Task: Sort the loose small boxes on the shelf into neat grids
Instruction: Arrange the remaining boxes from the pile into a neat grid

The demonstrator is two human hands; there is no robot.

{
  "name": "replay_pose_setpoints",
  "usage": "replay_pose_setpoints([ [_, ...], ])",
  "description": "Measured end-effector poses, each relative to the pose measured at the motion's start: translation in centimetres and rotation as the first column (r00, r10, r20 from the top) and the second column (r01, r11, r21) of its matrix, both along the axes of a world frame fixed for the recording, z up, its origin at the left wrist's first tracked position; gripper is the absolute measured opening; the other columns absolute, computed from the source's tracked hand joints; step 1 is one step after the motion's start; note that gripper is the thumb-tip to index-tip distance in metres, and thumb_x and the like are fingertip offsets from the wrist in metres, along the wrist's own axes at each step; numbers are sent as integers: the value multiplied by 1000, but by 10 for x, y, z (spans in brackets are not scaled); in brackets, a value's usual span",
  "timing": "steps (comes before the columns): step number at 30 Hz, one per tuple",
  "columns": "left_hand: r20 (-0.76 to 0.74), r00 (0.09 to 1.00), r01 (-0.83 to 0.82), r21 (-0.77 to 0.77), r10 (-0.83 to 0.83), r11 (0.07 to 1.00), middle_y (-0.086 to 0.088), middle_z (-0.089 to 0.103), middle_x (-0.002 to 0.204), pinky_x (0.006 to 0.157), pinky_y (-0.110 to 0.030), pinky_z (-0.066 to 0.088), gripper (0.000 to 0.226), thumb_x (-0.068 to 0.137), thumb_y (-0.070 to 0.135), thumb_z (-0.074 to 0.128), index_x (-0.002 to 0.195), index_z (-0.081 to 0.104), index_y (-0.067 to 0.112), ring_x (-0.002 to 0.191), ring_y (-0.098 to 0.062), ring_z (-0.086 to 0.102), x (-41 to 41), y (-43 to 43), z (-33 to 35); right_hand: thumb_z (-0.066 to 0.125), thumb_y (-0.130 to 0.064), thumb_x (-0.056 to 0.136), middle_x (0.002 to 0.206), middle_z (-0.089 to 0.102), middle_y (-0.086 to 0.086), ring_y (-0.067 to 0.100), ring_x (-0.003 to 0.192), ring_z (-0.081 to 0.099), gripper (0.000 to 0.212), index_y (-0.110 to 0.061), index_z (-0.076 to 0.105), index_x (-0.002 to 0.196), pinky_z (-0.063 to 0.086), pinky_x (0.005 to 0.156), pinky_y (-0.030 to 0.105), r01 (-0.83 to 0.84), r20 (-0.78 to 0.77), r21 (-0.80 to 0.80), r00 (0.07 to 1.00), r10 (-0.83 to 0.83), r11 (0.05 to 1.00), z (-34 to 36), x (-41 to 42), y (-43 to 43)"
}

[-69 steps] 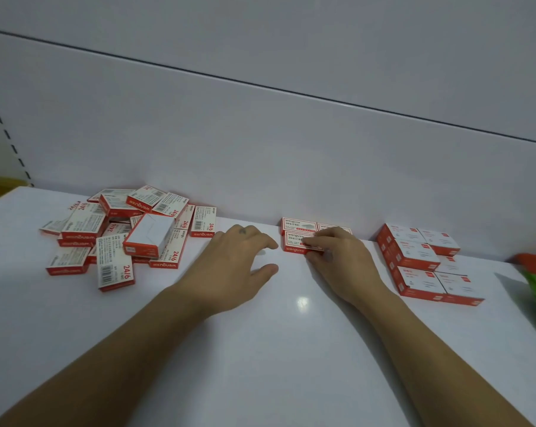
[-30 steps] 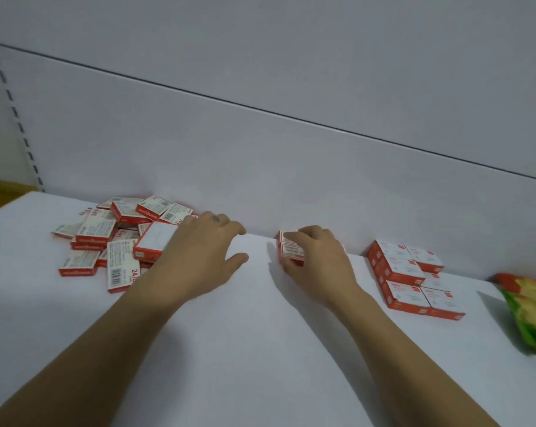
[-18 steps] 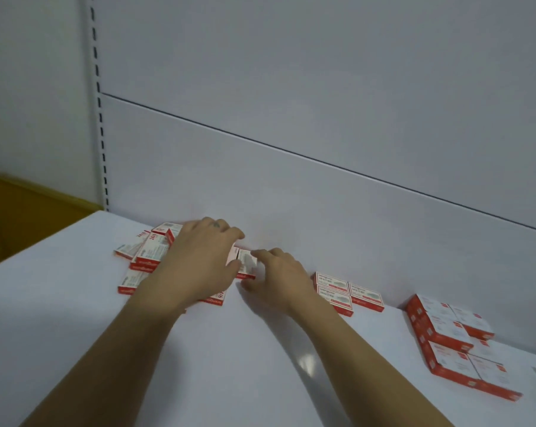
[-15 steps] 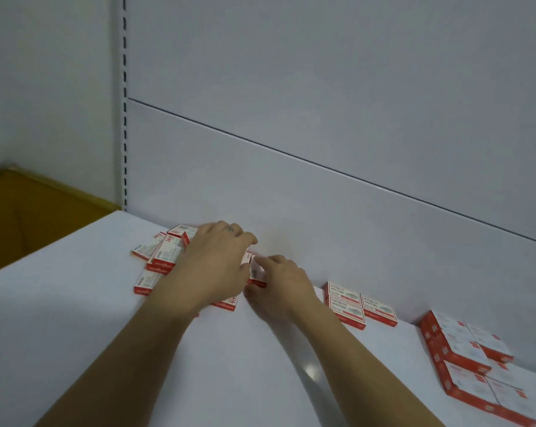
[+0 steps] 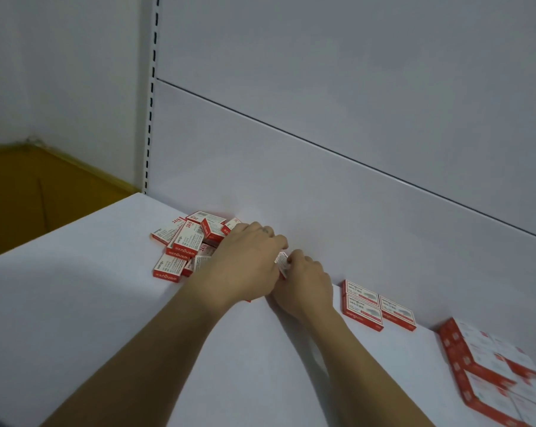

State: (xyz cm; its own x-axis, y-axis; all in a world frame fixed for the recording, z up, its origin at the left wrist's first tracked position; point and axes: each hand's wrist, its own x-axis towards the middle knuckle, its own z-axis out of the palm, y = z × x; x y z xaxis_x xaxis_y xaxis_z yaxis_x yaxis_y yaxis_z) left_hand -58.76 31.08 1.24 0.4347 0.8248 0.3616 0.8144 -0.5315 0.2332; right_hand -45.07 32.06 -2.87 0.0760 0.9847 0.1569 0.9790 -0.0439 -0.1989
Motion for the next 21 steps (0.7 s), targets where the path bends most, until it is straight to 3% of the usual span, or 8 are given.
replay_pose_setpoints([
  [3, -5, 1000, 29, 30, -29, 999, 3, 53, 127, 101, -31, 27, 40, 91, 28, 45, 131, 46, 28, 117, -17, 43, 4, -2, -1, 52, -40, 90, 115, 60, 7, 27, 106, 54, 43, -15, 42, 124, 40, 79, 35, 10, -47, -1, 999, -10, 1000, 3, 7, -4],
  [8, -34, 997, 68, 52, -67, 996, 3, 51, 129, 102, -34, 28, 43, 91, 34, 49, 133, 42, 28, 118, -18, 43, 15, -6, -6, 67, -37, 81, 107, 66, -4, 20, 100, 60, 67, -25, 35, 138, 48, 78, 35, -46, -203, 14, 978, 48, 999, 13, 38, -18],
  [12, -35, 993, 110, 43, -109, 993, 1, 41, 139, 105, -35, 25, 61, 88, 38, 59, 141, 29, 28, 126, -19, 36, 27, -12, -8, 73, -23, 79, 103, 59, -18, 8, 100, 50, 69, -32, 38, 138, 42, 79, 25, -142, -203, 95, 966, 159, 985, 22, 71, -50],
  [18, -40, 982, 184, -19, -185, 983, 7, 40, 141, 107, -33, 24, 71, 85, 47, 61, 142, 21, 35, 127, -17, 37, 43, -25, -12, 77, -18, 78, 110, 56, -19, -1, 100, 52, 68, -40, 42, 131, 42, 80, 7, -136, -239, 239, 951, 194, 961, 17, 97, -83],
  [21, 22, 978, 208, -50, -207, 977, 10, 49, 133, 100, -28, 29, 59, 84, 49, 61, 134, 31, 37, 120, -14, 42, 48, -30, -14, 78, -19, 76, 113, 57, -22, 1, 106, 55, 65, -37, 46, 130, 51, 88, 23, -138, -250, 261, 946, 205, 955, 10, 102, -94],
])
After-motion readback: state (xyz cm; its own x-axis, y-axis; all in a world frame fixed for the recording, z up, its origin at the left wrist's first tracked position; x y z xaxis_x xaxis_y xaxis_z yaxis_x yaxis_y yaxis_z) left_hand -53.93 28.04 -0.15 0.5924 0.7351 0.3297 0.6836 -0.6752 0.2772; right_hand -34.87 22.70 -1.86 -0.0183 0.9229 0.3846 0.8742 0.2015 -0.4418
